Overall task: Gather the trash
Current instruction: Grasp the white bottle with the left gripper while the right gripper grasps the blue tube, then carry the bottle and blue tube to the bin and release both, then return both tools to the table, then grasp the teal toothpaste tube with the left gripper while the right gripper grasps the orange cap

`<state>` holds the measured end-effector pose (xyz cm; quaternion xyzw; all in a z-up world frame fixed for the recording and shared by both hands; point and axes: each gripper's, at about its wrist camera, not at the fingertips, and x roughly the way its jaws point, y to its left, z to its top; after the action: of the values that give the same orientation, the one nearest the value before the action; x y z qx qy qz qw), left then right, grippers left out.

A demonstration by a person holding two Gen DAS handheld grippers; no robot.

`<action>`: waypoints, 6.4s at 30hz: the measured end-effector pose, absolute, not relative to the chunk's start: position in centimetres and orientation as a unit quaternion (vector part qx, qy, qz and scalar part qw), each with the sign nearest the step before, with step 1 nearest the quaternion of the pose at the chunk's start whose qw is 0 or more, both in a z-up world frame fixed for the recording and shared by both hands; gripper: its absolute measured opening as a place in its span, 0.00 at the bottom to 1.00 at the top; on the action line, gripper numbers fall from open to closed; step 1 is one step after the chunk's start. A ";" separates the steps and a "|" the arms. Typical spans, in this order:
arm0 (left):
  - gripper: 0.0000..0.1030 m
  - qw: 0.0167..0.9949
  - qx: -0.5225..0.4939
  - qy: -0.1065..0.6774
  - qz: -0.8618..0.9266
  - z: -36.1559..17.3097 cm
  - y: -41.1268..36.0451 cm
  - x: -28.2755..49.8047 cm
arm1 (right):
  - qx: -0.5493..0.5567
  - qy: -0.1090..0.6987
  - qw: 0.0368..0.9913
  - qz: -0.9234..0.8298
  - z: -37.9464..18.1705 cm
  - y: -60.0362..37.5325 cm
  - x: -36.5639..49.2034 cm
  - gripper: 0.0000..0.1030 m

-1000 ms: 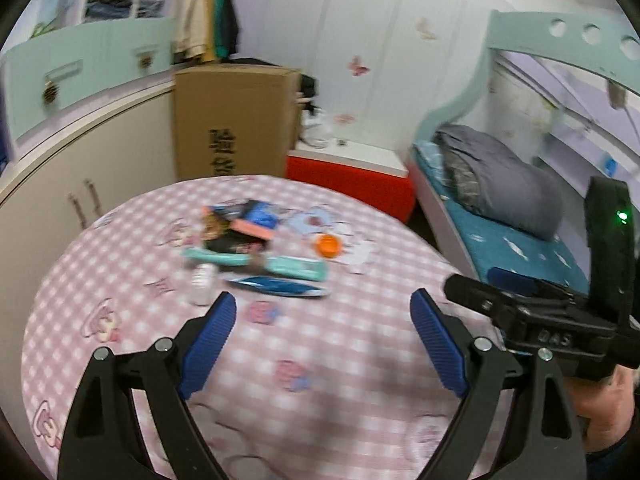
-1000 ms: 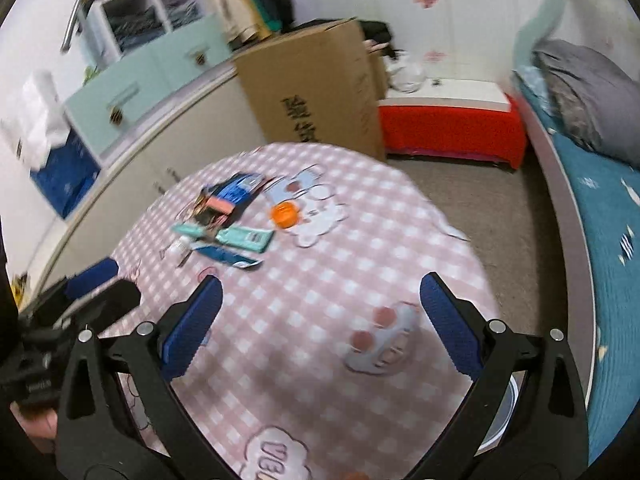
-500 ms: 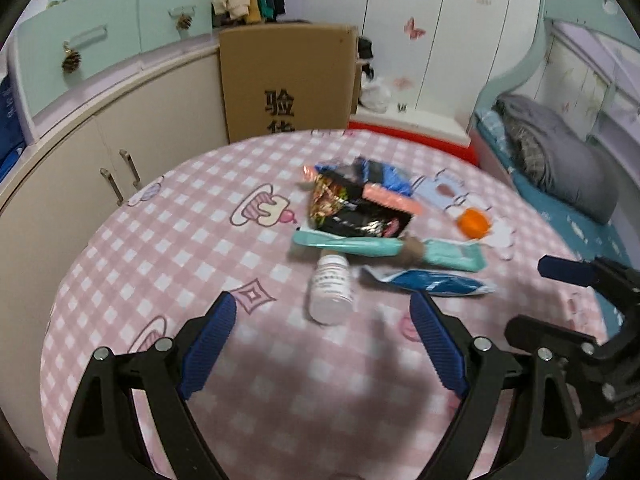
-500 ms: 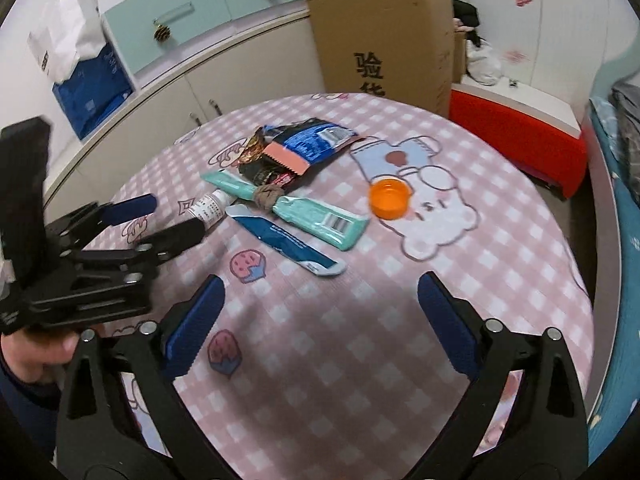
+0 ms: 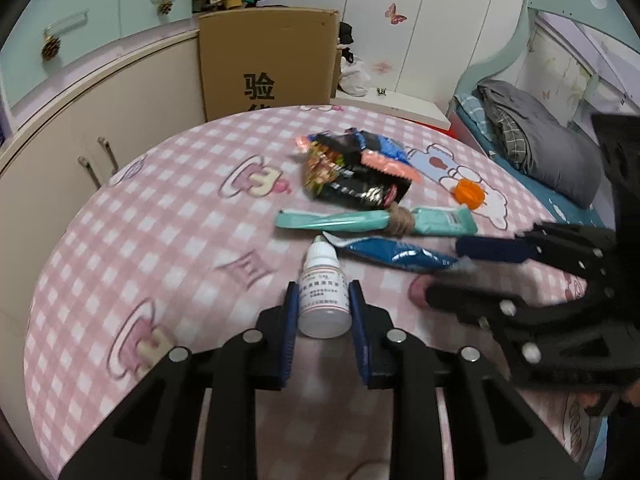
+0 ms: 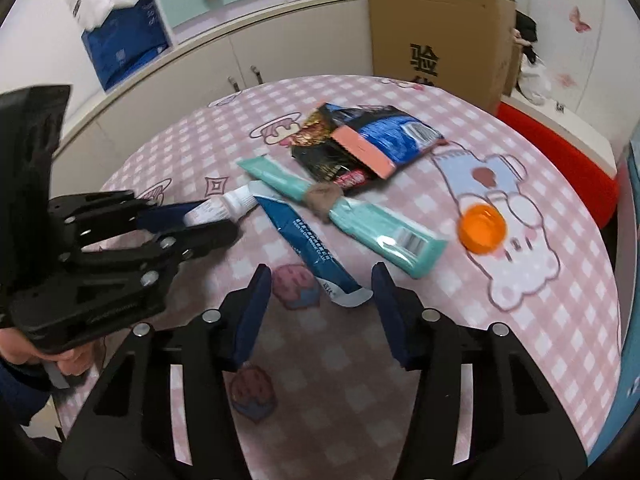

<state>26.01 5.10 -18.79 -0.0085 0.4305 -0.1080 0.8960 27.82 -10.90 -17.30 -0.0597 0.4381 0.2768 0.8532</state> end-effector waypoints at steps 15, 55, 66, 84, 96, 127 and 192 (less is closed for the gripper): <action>0.23 0.902 -0.051 0.424 -0.065 -18.4 9.6 23.7 | -0.125 0.430 0.836 0.317 -16.1 -6.5 28.5 0.51; 0.22 0.912 -0.039 0.347 -0.213 -10.6 -6.2 17.4 | 0.128 0.316 0.912 0.228 -10.0 -29.9 16.6 0.12; 0.22 0.870 0.030 0.367 -0.329 -11.9 -20.6 14.6 | 0.234 0.318 0.912 0.108 -15.5 -44.0 10.6 0.12; 0.23 0.766 0.121 0.501 -0.383 -24.2 -36.3 14.1 | 0.368 0.415 0.832 -0.001 -30.3 -53.8 6.3 0.12; 0.79 0.760 0.152 0.534 -0.338 -27.8 -38.2 16.0 | 0.443 0.448 0.777 -0.019 -37.0 -56.2 6.5 0.74; 0.82 0.862 0.058 0.379 -0.332 -11.8 -25.4 16.1 | 0.271 0.349 0.897 -0.002 -15.0 -47.8 11.1 0.94; 0.17 0.873 0.057 0.426 -0.232 -16.3 -5.0 22.5 | 0.042 0.387 0.912 0.126 -14.5 -24.4 23.7 0.28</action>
<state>22.54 -4.98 -16.26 0.0574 0.4260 -0.2316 0.8727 23.74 -24.42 -14.48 0.0424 0.3873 0.1260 0.9123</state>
